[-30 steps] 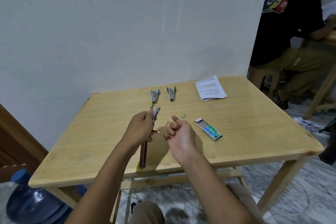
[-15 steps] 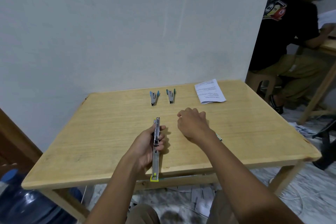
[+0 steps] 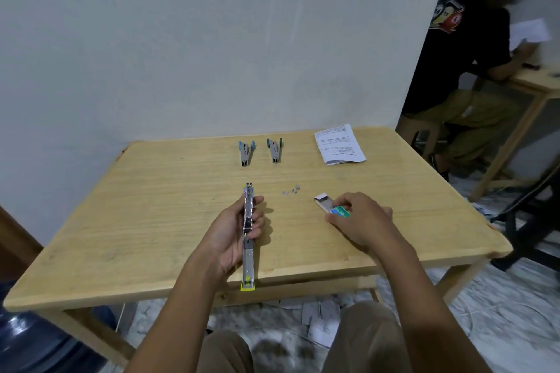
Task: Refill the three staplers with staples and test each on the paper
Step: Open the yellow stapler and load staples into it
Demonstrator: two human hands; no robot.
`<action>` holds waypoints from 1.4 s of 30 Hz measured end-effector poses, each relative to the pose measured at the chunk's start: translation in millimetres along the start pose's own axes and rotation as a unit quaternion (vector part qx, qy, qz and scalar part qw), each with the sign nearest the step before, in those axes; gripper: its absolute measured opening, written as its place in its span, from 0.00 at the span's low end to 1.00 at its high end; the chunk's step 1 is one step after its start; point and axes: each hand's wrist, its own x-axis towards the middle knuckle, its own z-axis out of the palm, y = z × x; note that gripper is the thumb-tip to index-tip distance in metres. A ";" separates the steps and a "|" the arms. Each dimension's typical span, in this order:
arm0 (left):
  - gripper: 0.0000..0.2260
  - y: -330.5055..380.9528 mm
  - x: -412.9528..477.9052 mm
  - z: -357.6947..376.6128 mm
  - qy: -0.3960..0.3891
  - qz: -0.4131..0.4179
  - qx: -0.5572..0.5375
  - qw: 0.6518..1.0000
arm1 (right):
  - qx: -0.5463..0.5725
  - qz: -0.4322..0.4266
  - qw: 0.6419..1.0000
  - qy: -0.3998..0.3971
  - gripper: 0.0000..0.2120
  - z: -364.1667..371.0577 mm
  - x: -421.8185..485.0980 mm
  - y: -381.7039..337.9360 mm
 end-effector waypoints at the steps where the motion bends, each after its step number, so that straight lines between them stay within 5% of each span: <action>1: 0.12 -0.5 -0.3 -0.4 -0.002 0.000 0.000 1.000 | 0.003 -0.014 1.000 0.003 0.08 0.1 1.4 2.4; 8: 0.13 -1.7 0.3 -2.3 -0.009 0.001 0.001 1.000 | -0.034 -0.084 0.990 -0.105 0.11 -11.1 16.0 11.7; 21: 0.13 -1.6 -2.8 -0.8 -0.013 0.006 -0.001 1.000 | -0.102 -0.121 0.987 -0.017 0.13 -6.7 8.0 -3.9; 28: 0.13 -1.8 -2.6 -1.2 -0.015 0.005 -0.005 1.000 | -0.102 -0.061 0.993 -0.024 0.09 1.8 22.4 -2.8; 42: 0.12 -1.8 -3.1 -0.3 -0.014 0.002 -0.011 1.000 | -0.116 -0.081 0.979 -0.145 0.06 -24.7 35.5 -21.2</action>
